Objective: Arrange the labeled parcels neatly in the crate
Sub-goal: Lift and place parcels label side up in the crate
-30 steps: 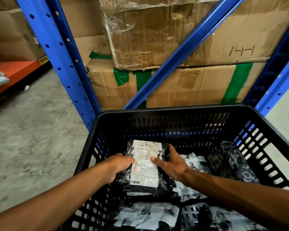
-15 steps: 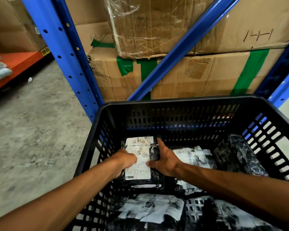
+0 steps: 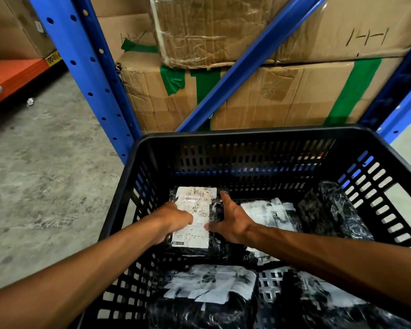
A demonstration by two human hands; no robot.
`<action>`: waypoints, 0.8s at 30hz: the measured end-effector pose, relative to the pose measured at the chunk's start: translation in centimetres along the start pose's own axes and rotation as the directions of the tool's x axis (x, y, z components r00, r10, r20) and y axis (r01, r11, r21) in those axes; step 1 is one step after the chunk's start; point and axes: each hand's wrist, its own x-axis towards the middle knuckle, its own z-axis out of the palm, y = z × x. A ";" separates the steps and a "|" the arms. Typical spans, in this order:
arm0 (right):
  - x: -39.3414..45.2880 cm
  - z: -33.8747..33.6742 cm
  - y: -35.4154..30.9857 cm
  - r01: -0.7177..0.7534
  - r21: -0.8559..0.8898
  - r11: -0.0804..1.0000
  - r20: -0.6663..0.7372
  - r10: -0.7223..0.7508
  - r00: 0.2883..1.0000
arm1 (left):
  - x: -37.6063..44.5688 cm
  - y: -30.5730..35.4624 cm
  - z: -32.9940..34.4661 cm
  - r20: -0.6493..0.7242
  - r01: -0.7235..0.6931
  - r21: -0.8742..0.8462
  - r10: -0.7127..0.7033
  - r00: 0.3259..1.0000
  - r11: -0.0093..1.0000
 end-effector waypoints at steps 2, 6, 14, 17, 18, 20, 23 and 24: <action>-0.2 -0.2 -0.2 0.000 -0.029 1.000 0.008 0.001 1.000 | -0.4 0.1 0.0 0.013 0.007 0.012 -0.007 1.000 1.000; -0.5 -0.7 -0.6 0.009 -0.103 0.995 0.020 -0.007 1.000 | -0.8 0.1 0.1 0.026 0.007 0.089 -0.010 1.000 0.996; -3.4 -3.1 -2.6 0.155 -0.570 0.807 0.292 0.022 0.956 | -2.8 1.6 -0.6 0.057 -0.204 0.568 0.210 0.976 0.798; -7.0 -3.7 -3.5 0.208 -0.627 0.751 0.428 0.109 0.897 | -3.9 2.9 -0.8 0.178 -0.347 0.690 0.316 0.932 0.635; -8.0 -3.8 -3.6 0.215 -0.638 0.739 0.471 0.154 0.869 | -4.1 3.0 -0.7 0.235 -0.385 0.720 0.319 0.918 0.577; -10.0 -3.5 -3.6 0.231 -0.643 0.730 0.527 0.204 0.825 | -4.6 2.5 -0.4 0.353 -0.439 0.757 0.263 0.898 0.484; -11.5 -2.2 -2.5 0.306 -0.593 0.745 0.600 0.157 0.784 | -4.8 0.8 0.1 0.557 -0.479 0.697 0.018 0.831 0.533; -11.5 -2.1 -2.1 0.319 -0.561 0.764 0.617 0.129 0.776 | -5.0 0.5 0.1 0.606 -0.485 0.683 -0.053 0.794 0.546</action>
